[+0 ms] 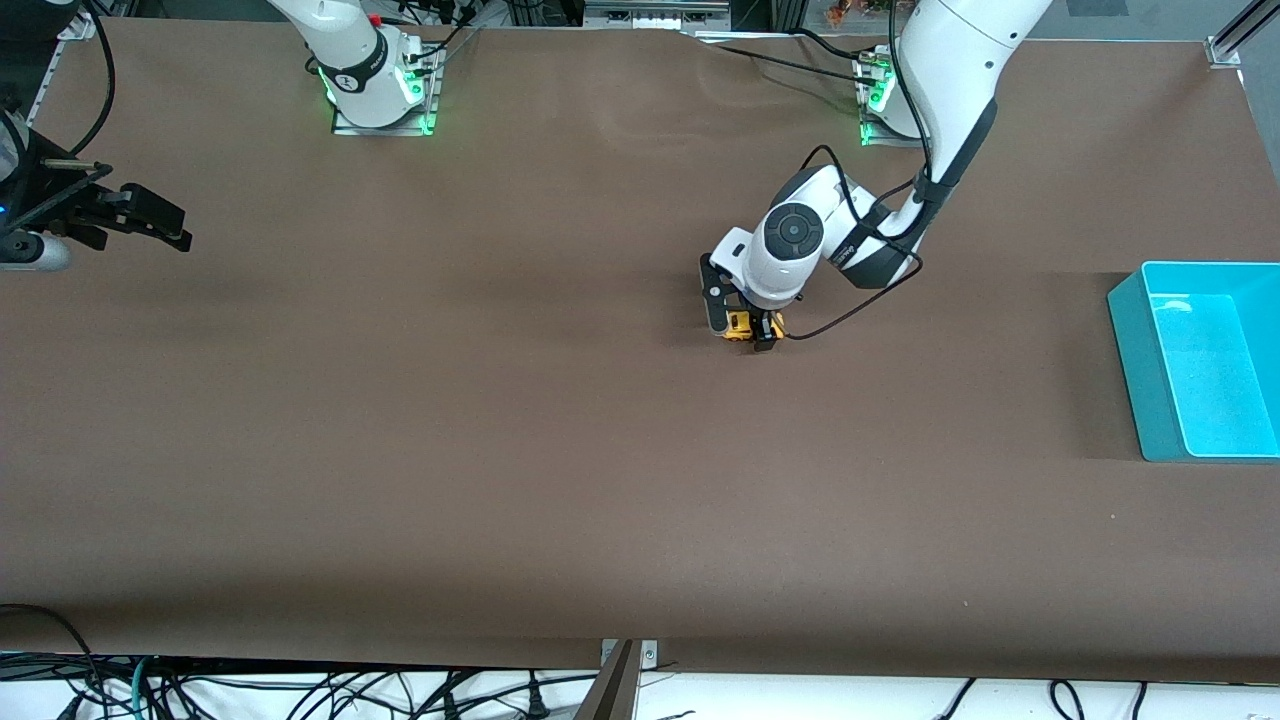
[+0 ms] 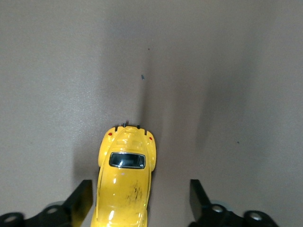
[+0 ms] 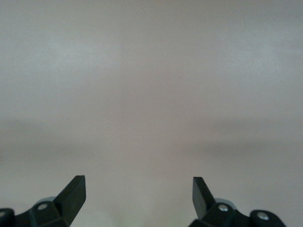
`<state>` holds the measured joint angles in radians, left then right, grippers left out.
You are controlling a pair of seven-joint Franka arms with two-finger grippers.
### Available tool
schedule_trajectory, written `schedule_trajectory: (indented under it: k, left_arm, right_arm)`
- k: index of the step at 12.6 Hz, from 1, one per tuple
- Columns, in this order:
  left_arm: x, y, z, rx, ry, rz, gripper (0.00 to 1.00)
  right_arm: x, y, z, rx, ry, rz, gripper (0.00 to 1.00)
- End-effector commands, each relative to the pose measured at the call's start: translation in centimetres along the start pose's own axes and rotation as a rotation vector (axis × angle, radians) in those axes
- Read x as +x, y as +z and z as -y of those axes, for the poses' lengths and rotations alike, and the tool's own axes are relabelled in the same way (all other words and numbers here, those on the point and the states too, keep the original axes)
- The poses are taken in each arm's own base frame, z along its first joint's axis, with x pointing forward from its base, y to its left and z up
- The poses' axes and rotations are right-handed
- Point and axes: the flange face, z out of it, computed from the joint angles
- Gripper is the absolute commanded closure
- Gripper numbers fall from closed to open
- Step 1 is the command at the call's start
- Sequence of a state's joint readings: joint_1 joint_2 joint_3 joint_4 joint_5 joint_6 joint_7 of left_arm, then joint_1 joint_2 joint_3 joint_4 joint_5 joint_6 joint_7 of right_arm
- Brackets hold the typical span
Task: Wind and store yellow beetle car
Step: 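Lower the left gripper and close it on the yellow car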
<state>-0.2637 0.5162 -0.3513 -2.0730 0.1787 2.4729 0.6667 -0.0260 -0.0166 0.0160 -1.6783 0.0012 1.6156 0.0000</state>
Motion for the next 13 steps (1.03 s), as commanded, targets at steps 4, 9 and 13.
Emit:
schedule_trajectory:
  k: [4, 9, 13]
  left_arm:
    - [-0.2, -1.2, -0.3, 0.037, -0.01, 0.003, 1.0]
    - [-2.5, -5.7, 1.7, 0.068, -0.029, 0.017, 1.0]
    - [-8.1, -10.5, 5.2, 0.039, 0.005, 0.019, 1.0]
  right_arm:
    - [-0.2, -0.2, -0.1, 0.016, 0.017, -0.005, 0.0]
    - [-0.2, -0.1, -0.2, 0.016, 0.018, -0.002, 0.0]
    - [-0.1, -0.1, -0.1, 0.016, 0.017, -0.005, 0.0]
